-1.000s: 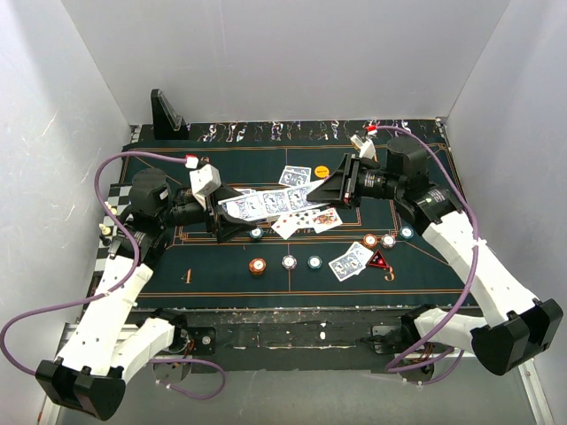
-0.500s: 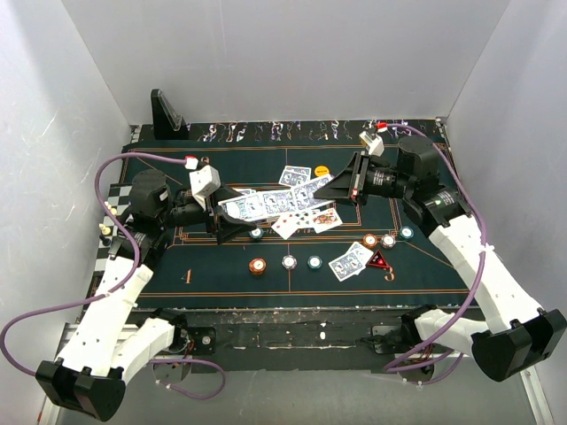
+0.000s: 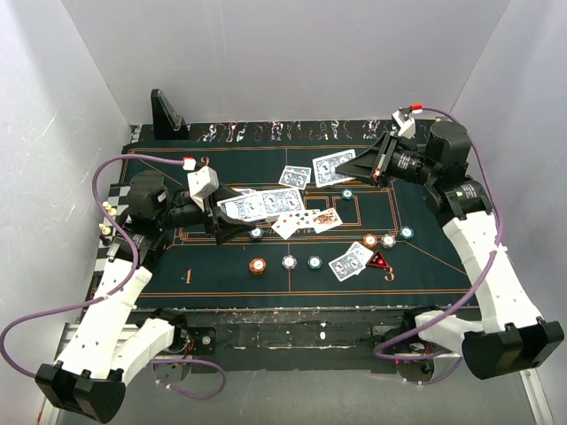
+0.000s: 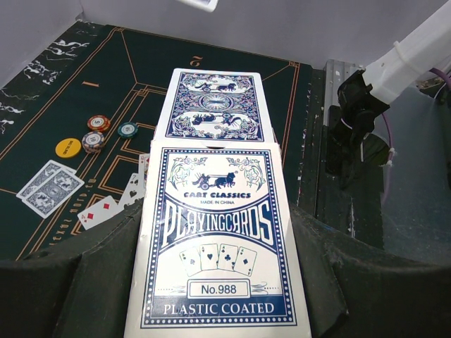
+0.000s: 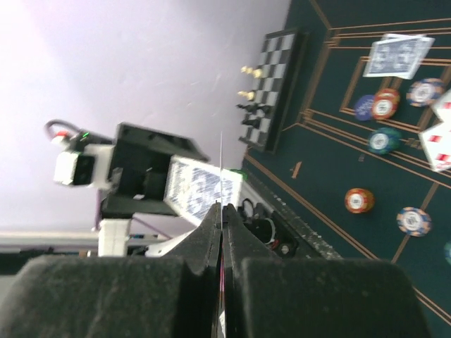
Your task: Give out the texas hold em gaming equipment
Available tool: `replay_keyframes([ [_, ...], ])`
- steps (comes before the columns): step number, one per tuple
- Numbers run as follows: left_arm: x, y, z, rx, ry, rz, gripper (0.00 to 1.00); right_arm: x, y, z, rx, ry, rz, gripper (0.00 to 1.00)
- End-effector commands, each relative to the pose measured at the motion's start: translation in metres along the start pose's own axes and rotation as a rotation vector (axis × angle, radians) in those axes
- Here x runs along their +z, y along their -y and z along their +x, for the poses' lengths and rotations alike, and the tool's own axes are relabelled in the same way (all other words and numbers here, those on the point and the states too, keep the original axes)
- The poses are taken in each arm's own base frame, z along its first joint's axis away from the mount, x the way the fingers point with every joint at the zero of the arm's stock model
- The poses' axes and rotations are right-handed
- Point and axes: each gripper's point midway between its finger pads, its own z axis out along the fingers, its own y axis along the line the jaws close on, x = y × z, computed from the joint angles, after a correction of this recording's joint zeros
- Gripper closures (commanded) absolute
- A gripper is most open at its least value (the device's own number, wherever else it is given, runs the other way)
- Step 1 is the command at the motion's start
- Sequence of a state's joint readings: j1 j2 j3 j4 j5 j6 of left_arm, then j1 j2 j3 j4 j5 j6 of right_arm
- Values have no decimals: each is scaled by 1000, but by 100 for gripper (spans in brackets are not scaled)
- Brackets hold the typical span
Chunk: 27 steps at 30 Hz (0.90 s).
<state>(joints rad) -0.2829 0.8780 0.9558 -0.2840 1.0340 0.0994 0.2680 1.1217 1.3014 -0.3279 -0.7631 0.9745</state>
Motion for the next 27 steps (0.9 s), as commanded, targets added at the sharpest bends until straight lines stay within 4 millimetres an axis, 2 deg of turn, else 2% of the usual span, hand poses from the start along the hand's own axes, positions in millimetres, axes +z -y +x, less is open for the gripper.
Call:
replay_keyframes([
  [1, -5, 7, -11, 40, 25, 9, 93, 13, 70, -8, 68, -9, 122, 99],
  [10, -5, 5, -12, 40, 25, 3, 93, 56, 204, 0, 190, -77, 347, 99],
  [14, -6, 5, -12, 39, 23, 2, 93, 66, 252, 4, 219, -97, 435, 99],
  [18, -5, 4, -13, 37, 25, 2, 93, 80, 284, 7, 238, -119, 486, 99],
  [22, -5, 5, -14, 33, 28, 8, 93, 92, 308, 10, 228, -145, 555, 99],
  [27, -5, 6, -14, 33, 29, 17, 93, 97, 340, 21, 241, -175, 655, 99],
])
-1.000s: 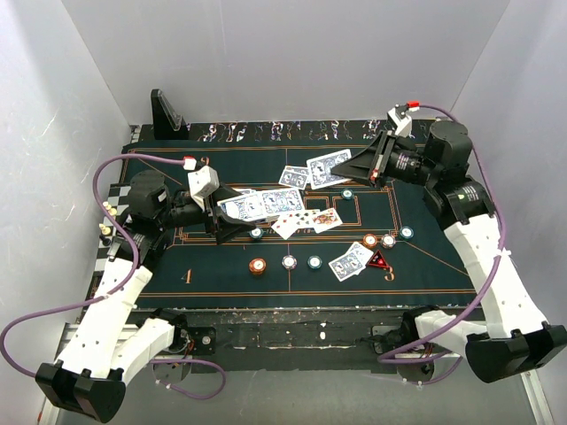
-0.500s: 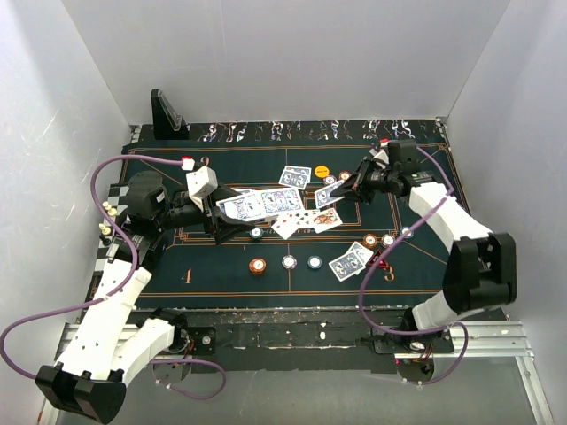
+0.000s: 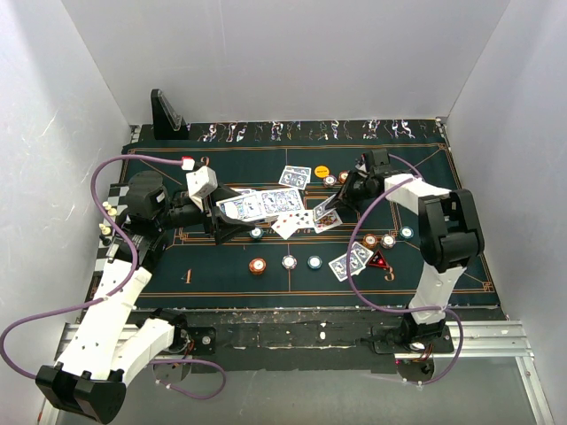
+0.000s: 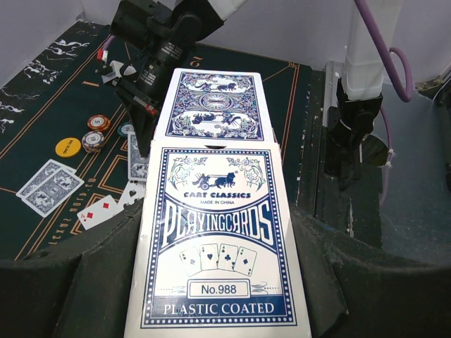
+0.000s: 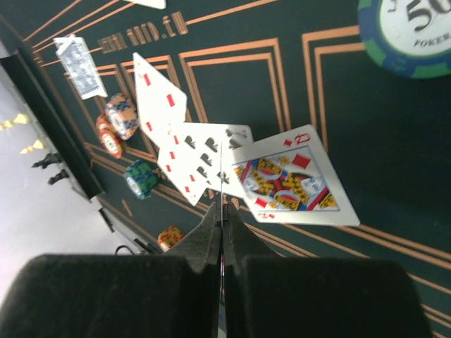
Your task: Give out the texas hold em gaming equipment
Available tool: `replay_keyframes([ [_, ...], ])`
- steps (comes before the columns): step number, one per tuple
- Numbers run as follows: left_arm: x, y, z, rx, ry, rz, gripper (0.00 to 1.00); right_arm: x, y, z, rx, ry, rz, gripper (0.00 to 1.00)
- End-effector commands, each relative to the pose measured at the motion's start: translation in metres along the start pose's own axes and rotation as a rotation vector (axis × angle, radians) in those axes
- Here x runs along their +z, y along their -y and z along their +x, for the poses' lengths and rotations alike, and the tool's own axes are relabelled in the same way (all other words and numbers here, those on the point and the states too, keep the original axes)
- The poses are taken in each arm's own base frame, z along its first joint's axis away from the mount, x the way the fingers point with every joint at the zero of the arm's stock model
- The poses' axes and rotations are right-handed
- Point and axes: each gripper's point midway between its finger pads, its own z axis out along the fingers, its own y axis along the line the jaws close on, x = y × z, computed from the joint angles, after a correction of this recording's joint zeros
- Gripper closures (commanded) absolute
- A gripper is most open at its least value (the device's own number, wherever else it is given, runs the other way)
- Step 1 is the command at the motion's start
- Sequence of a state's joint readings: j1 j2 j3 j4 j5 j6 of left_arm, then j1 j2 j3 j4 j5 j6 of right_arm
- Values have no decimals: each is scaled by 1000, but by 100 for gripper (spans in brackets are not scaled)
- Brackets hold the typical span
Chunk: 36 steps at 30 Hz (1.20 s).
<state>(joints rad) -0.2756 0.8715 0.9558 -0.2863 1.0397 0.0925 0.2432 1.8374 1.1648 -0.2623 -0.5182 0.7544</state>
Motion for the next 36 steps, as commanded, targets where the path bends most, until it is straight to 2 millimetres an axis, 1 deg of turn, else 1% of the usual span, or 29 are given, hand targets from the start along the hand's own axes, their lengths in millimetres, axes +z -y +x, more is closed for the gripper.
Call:
replay_keyframes([
  [1, -3, 5, -13, 35, 25, 19, 93, 12, 7, -12, -50, 37, 74, 99],
  [3, -3, 6, -12, 31, 24, 20, 93, 16, 17, -10, -41, 29, 124, 97],
  [5, -3, 7, -12, 34, 24, 25, 93, 18, 23, -7, -43, 15, 159, 85],
  [7, -3, 7, -12, 33, 25, 25, 93, 16, 26, -4, -55, 8, 189, 67],
  [9, -3, 7, -13, 37, 28, 28, 93, 13, 27, -2, -65, 0, 218, 53],
  [11, -3, 8, -14, 35, 30, 31, 93, 5, 25, -2, -86, 7, 247, 46],
  [13, -4, 8, -14, 37, 31, 27, 93, -8, 17, -3, -108, 33, 254, 40],
  [14, -4, 8, -15, 37, 31, 27, 93, -15, 12, -4, -117, 49, 252, 38],
  [16, -4, 9, -14, 35, 30, 31, 93, -37, -6, -8, -149, 99, 241, 34],
  [19, -4, 10, -14, 36, 31, 32, 93, -65, -40, -5, -198, 151, 186, 33],
  [21, -4, 10, -12, 31, 28, 32, 93, -86, -70, 2, -248, 180, 130, 33],
  [24, -4, 10, -11, 34, 28, 34, 93, -106, -109, 18, -336, 191, 79, 33],
  [29, -4, 11, -11, 32, 27, 35, 93, -125, -155, 49, -391, 135, -10, 33],
  [31, -4, 11, -11, 34, 26, 37, 93, -129, -170, 59, -414, 129, -48, 33],
  [33, -4, 10, -10, 33, 23, 36, 93, -133, -180, 70, -424, 105, -67, 33],
  [36, -4, 10, -10, 36, 24, 34, 93, -133, -185, 81, -441, 83, -47, 33],
])
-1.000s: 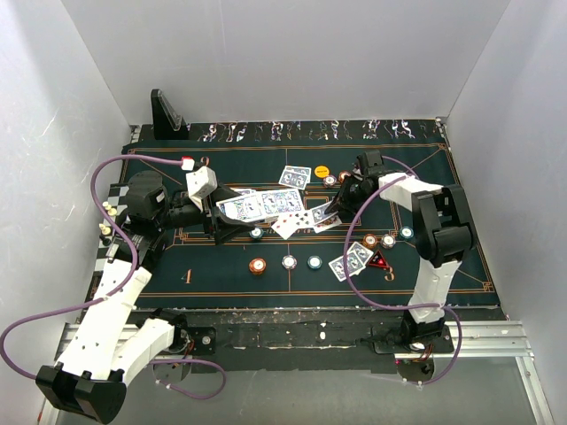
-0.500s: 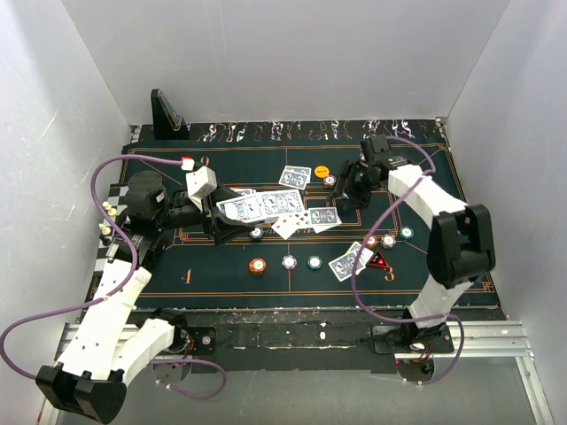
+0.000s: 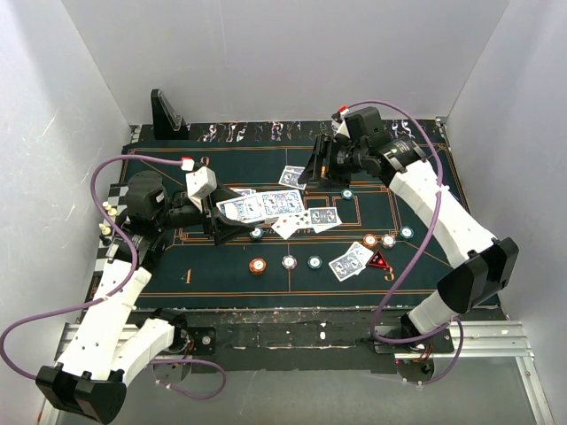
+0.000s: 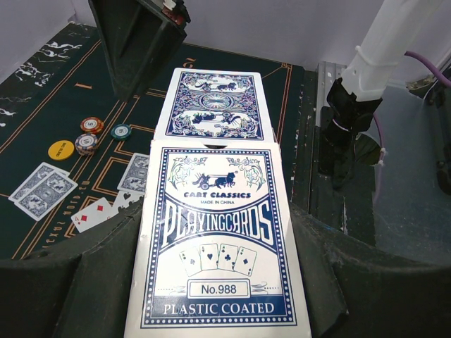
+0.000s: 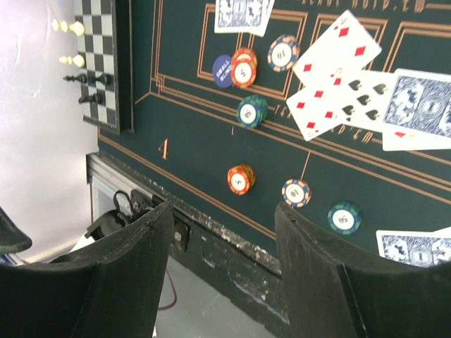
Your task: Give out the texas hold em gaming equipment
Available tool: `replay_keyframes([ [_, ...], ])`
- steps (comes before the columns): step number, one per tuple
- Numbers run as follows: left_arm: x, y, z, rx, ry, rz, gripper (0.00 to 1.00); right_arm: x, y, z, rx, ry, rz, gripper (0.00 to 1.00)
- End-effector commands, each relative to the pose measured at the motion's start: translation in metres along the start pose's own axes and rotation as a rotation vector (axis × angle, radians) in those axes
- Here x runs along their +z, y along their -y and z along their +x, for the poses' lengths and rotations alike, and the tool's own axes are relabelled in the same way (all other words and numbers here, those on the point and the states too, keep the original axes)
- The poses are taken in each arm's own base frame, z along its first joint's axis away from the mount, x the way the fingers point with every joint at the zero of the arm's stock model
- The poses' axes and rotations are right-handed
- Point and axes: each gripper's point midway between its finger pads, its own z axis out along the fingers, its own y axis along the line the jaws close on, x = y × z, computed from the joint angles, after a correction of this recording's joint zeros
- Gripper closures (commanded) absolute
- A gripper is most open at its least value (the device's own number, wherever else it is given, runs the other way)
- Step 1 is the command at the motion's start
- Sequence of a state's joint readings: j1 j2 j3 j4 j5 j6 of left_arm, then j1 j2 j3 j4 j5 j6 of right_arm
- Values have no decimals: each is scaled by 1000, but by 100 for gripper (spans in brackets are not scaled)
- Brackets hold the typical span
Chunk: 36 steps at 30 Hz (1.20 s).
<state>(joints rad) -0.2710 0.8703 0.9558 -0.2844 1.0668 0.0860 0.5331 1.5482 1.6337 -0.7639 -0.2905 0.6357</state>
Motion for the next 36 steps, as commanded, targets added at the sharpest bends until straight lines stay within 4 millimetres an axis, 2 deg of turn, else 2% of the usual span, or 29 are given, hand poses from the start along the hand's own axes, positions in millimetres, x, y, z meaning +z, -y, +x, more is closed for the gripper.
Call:
replay_keyframes([
  [1, -3, 5, -8, 38, 17, 9, 93, -11, -19, 12, -15, -44, 2, 33],
  [9, -3, 4, -6, 47, 11, 0, 93, -21, -28, 33, -82, -48, 47, 34],
  [17, -3, 3, -3, 49, 2, 0, 93, -30, -42, 36, -124, -31, 54, 34],
  [26, -5, 4, 1, 53, -5, -3, 93, -28, -58, 38, -171, -32, 72, 35],
  [36, -4, 4, 5, 46, -9, -1, 93, -8, -84, 63, -206, -97, 41, 35],
])
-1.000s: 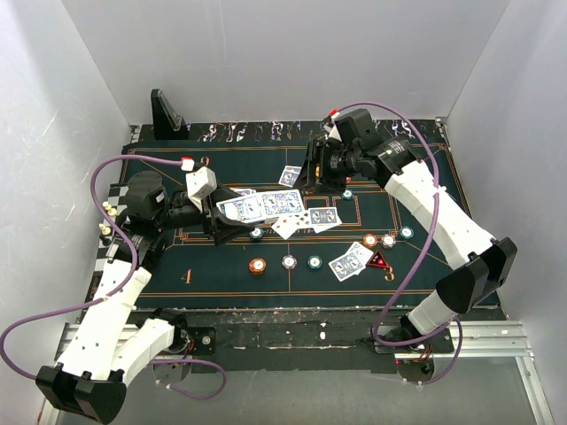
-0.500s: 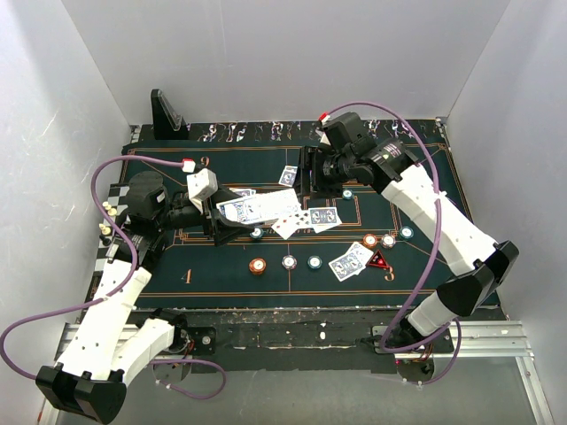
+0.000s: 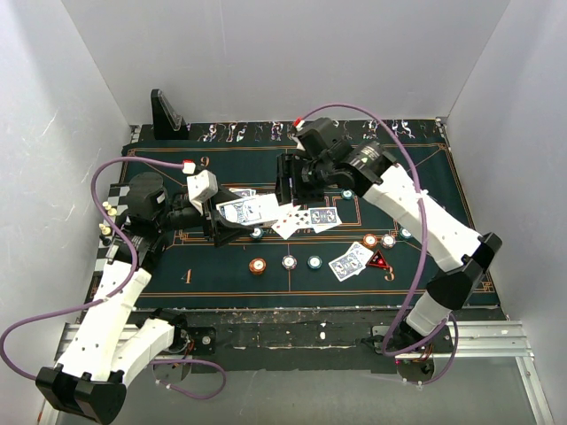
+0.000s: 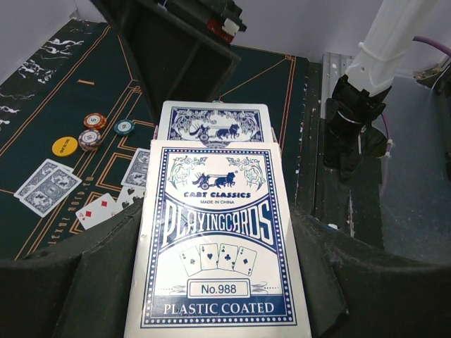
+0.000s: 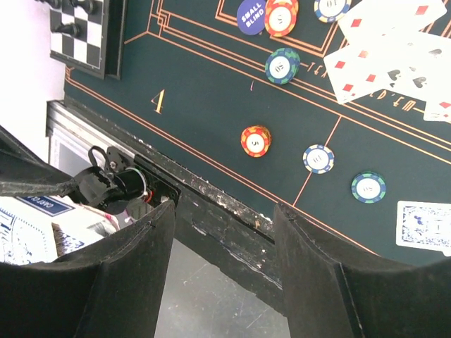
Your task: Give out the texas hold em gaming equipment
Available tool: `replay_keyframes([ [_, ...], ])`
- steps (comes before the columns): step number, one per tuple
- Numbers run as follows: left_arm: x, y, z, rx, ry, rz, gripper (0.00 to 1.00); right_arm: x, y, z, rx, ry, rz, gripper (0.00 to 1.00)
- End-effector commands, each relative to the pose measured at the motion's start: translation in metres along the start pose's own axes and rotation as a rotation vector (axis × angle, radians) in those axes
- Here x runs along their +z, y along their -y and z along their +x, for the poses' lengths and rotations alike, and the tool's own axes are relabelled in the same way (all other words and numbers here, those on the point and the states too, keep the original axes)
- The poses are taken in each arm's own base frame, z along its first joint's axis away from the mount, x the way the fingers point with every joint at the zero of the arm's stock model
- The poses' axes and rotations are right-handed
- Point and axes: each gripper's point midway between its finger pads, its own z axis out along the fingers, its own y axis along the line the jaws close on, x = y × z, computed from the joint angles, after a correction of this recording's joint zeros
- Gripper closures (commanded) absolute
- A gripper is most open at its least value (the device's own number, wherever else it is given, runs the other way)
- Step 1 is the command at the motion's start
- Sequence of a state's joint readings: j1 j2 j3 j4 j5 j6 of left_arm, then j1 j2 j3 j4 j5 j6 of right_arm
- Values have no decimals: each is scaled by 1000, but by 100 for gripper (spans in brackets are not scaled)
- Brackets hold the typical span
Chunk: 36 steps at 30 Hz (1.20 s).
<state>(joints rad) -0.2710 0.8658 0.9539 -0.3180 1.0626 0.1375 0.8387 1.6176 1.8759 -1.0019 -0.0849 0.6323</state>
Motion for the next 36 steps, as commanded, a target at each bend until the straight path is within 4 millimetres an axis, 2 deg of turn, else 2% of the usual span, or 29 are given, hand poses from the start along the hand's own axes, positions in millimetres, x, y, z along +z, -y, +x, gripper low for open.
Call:
replay_keyframes([
  [1, -4, 6, 1, 25, 6, 2, 93, 0, -16, -1, -14, 4, -14, 35],
  [4, -5, 7, 11, 29, -10, -5, 93, 2, -10, 2, -18, 1, 10, 35],
  [8, -6, 9, 36, 15, -42, 0, 93, -3, 6, 7, -39, 6, 66, 34],
  [12, -8, 13, 65, 25, -74, 28, 94, -11, 51, 7, -5, 39, 199, 33],
  [17, -23, 0, 96, 32, -88, 3, 93, -23, 91, 10, 76, 93, 212, 33],
  [19, -28, -4, 112, 59, -124, -4, 93, -27, 100, 10, 96, 109, 206, 33],
  [25, -33, 0, 153, 66, -178, 39, 94, -23, 116, 18, 129, 84, 220, 33],
  [26, -33, 0, 158, 63, -178, 44, 94, -22, 113, 23, 134, 58, 197, 33],
  [33, -35, 5, 168, 33, -154, 71, 95, -26, 118, 28, 146, 40, 189, 33],
  [36, -33, 2, 162, 12, -130, 73, 95, -23, 111, 30, 153, 22, 147, 32],
])
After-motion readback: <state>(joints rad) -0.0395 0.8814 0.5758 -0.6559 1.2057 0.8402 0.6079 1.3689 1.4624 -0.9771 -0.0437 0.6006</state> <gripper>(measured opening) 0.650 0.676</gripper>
